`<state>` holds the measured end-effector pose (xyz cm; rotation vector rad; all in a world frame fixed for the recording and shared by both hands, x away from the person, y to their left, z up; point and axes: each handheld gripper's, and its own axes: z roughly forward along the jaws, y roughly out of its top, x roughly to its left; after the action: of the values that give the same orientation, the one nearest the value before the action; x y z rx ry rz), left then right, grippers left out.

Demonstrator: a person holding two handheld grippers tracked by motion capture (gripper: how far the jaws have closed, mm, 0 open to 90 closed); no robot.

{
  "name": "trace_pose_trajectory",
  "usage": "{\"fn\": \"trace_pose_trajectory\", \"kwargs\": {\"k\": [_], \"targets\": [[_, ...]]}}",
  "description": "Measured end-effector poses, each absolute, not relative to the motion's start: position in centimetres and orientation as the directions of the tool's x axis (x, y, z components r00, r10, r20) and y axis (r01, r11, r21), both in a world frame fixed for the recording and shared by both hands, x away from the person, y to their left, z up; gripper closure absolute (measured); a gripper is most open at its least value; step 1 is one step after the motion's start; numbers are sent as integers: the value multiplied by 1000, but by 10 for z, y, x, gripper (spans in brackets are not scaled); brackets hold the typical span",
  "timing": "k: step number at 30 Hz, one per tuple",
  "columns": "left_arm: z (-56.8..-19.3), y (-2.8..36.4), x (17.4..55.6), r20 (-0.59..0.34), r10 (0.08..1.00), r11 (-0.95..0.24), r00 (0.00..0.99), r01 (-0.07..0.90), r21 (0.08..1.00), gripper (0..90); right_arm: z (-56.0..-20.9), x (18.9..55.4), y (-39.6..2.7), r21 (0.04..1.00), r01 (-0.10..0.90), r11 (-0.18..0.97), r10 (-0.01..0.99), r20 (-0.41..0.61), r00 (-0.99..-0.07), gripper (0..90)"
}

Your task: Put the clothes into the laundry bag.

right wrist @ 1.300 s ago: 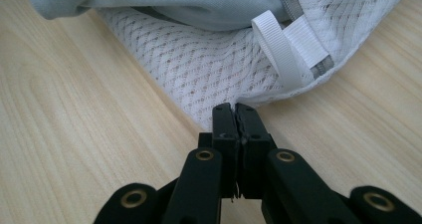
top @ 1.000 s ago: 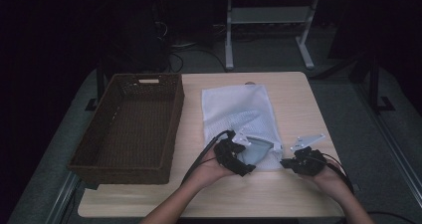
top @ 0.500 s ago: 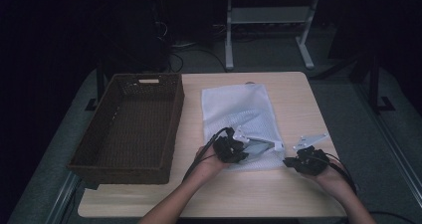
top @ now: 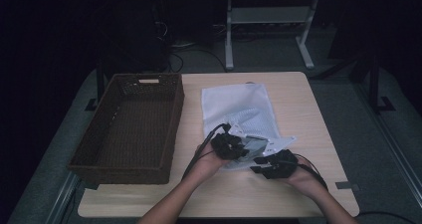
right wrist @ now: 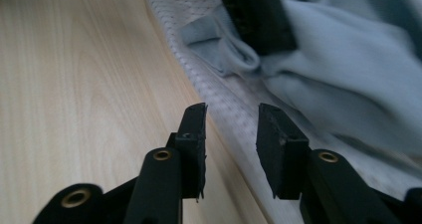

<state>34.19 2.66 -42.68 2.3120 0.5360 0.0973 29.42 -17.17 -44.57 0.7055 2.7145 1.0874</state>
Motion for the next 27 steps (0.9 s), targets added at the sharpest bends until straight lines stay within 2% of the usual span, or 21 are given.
{"fn": "trace_pose_trajectory", "kwargs": {"k": [7, 12, 13, 19, 22, 27], "targets": [[-422, 32, 344, -96, 403, -619, 910, 349, 703, 804, -460, 306, -152, 667, 371, 646, 455, 52, -889, 596], [-418, 33, 345, -107, 409, -601, 906, 356, 716, 805, -466, 308, -150, 662, 368, 653, 464, 35, -885, 623], [-418, 34, 345, -113, 417, -590, 902, 363, 722, 804, -466, 309, -150, 662, 384, 644, 484, 37, -875, 689], [-417, 35, 346, -109, 427, -583, 897, 366, 725, 804, -467, 309, -150, 666, 383, 640, 507, 8, -862, 893], [-419, 33, 347, -81, 443, -598, 893, 362, 715, 804, -466, 309, -148, 661, 364, 656, 502, -23, -865, 900], [-429, 26, 351, -83, 453, -611, 888, 377, 696, 804, -464, 307, -149, 653, 361, 666, 477, -2, -879, 900]]}}
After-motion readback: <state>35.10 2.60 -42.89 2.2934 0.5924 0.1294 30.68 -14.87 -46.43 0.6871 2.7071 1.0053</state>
